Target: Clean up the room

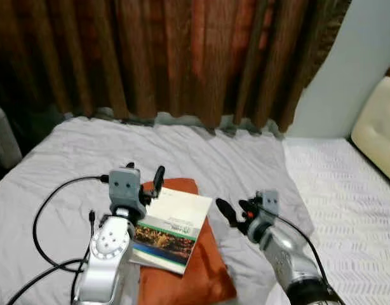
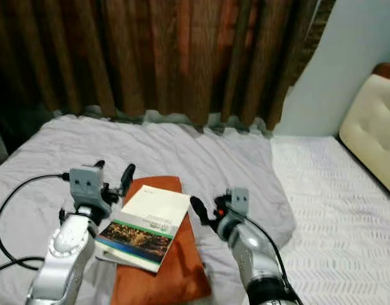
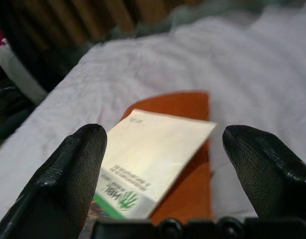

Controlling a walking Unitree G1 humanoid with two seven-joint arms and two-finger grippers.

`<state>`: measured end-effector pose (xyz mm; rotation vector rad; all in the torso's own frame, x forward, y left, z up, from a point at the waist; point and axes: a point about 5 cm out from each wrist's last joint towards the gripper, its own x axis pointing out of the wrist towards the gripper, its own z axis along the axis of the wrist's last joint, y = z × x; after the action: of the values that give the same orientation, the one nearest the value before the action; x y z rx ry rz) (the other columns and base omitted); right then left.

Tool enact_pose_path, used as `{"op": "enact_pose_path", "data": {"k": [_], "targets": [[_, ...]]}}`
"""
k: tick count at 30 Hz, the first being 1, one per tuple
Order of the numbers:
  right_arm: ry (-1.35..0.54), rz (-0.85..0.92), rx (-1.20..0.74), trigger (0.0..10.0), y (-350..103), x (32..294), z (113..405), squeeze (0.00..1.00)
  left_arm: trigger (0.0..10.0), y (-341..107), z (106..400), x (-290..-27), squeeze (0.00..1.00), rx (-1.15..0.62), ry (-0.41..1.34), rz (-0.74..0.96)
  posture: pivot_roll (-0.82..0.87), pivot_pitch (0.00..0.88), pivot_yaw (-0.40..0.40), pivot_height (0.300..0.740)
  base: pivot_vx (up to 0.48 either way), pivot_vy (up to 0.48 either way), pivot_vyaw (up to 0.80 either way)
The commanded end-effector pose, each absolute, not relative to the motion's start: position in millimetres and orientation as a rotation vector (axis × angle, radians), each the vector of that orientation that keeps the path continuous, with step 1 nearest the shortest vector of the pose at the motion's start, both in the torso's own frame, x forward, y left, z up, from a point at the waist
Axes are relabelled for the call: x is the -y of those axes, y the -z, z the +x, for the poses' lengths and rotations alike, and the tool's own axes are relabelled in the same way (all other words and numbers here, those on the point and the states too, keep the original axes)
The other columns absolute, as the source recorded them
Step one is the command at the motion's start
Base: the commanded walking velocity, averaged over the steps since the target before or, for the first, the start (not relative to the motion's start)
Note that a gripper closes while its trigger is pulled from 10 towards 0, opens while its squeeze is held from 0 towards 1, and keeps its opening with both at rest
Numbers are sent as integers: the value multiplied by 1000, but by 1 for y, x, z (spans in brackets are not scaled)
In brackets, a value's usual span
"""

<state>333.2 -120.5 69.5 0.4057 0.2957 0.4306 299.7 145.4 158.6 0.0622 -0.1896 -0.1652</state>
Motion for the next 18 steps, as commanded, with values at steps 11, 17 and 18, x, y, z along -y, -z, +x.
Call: {"op": "enact_pose_path", "data": {"k": [11, 17, 18], "targets": [[-518, 500, -395, 10000, -65, 84, 337, 0, 10000, -147, 305, -178, 0, 98, 187, 127, 102, 50, -69, 740, 0, 0, 0], [-530, 472, -395, 10000, -65, 83, 338, 0, 10000, -142, 304, -181, 0, 86, 179, 96, 106, 53, -79, 740, 0, 160, 0], [-530, 469, -396, 10000, -64, 83, 338, 0, 10000, -142, 304, -181, 0, 84, 177, 101, 104, 55, -80, 740, 0, 480, 0]]}}
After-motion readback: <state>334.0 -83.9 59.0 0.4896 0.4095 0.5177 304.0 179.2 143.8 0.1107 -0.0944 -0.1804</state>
